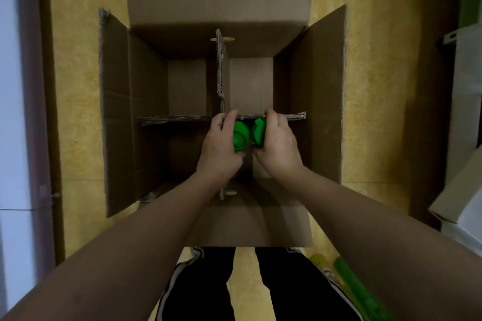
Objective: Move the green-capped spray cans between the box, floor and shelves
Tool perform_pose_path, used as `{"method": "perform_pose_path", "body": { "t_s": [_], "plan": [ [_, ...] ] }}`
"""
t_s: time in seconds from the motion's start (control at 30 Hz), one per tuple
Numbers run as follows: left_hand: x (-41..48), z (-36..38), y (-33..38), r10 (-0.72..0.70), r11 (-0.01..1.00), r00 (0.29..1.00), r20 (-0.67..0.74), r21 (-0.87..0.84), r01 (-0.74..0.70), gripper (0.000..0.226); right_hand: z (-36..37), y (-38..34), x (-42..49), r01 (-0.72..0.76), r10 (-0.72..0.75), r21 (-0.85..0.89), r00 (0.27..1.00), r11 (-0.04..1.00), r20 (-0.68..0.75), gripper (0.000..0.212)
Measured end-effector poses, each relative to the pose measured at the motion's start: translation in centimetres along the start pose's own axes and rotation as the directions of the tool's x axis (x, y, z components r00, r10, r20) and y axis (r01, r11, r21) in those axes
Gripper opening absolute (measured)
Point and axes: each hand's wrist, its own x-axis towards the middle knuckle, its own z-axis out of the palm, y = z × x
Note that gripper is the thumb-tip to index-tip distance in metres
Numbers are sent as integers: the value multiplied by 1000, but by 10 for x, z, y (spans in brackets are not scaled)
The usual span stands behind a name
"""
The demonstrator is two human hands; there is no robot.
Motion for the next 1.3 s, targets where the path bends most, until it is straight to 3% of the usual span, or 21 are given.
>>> {"method": "perform_pose_path", "body": {
  "t_s": [0.13, 0.3, 0.63, 0.77, 0.93, 1.1, 1.3],
  "plan": [
    [-12, -10, 8, -4, 998, 1000, 18, 66, 3, 115, -8, -8, -5, -45, 48, -57, 997, 997, 55, 109],
    [-37, -62, 38, 37, 958, 999, 2, 283, -36, 106, -56, -31, -33, -49, 51, -191, 999, 980, 8, 111],
    [-131, -283, 228, 269, 867, 946, -180, 473, -157, 82, -313, -162, -110, 48, -130, -323, 963, 945, -236, 99],
    [-188, -377, 311, 417, 808, 854, -311, 557, -192, 79, -428, -220, -165, 33, -189, -383, 906, 923, -378, 96],
    [-274, -471, 402, 620, 725, 694, -366, 605, -329, 78, -553, -278, -265, -35, -203, -369, 785, 929, -585, 94],
    [-348, -500, 454, 803, 544, 532, -267, 694, -472, 80, -606, -293, -351, -134, -109, -267, 676, 954, -729, 96],
    [-420, -484, 513, 938, 304, 330, -101, 697, -650, 81, -615, -263, -463, -308, 56, -129, 526, 943, -849, 96]
  ]
}}
